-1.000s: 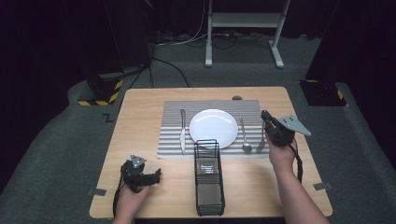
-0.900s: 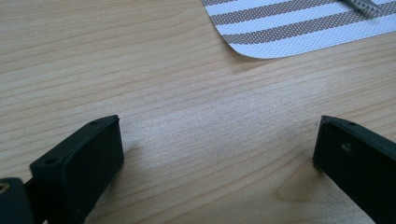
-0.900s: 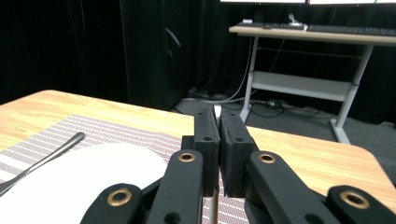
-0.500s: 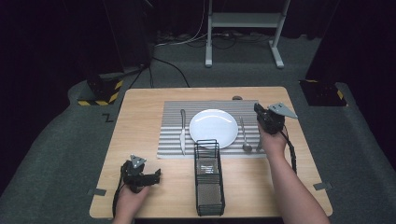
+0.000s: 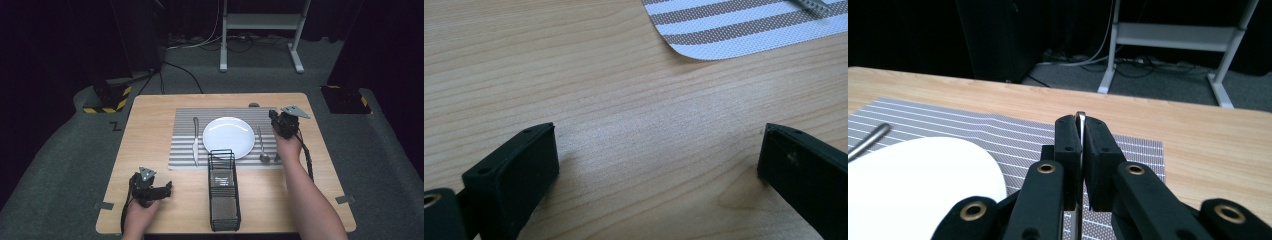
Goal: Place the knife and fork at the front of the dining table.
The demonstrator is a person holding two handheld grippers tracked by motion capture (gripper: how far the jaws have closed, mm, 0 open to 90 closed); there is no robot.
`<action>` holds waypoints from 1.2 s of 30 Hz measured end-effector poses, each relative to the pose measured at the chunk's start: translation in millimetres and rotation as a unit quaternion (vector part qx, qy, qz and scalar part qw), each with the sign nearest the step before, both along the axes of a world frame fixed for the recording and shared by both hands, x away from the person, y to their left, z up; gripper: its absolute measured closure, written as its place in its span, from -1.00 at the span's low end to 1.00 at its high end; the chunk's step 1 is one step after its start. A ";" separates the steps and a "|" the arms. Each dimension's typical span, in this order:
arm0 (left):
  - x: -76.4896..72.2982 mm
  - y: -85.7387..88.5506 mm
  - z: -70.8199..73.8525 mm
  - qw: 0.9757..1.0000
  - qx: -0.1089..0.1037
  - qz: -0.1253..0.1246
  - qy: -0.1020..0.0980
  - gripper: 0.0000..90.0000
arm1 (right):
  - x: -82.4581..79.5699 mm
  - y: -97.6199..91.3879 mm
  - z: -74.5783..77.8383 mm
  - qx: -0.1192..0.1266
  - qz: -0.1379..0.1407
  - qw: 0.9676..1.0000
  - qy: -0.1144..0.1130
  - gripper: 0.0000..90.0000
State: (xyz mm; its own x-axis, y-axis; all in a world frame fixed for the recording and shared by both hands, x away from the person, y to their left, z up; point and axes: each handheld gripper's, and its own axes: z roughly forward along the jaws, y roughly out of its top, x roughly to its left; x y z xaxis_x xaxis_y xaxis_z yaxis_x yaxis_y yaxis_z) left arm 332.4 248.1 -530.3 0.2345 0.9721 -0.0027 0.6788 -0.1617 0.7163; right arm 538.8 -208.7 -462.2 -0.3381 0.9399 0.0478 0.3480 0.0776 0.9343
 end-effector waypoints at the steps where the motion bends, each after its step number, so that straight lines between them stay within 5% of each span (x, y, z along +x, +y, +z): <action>1: 0.0 0.2 0.1 1.000 0.001 -0.001 0.000 -0.93 | 2.0 -0.3 -1.4 0.000 -0.002 1.000 0.004 0.90; 12: 0.1 0.3 0.1 1.000 0.000 -0.001 0.000 -0.93 | 15.6 -8.0 -16.1 -0.005 -0.017 0.999 0.035 0.86; 36: 0.2 0.3 0.1 1.000 0.001 -0.001 0.000 -0.93 | 15.5 -11.5 -18.8 -0.018 -0.029 0.998 0.053 0.77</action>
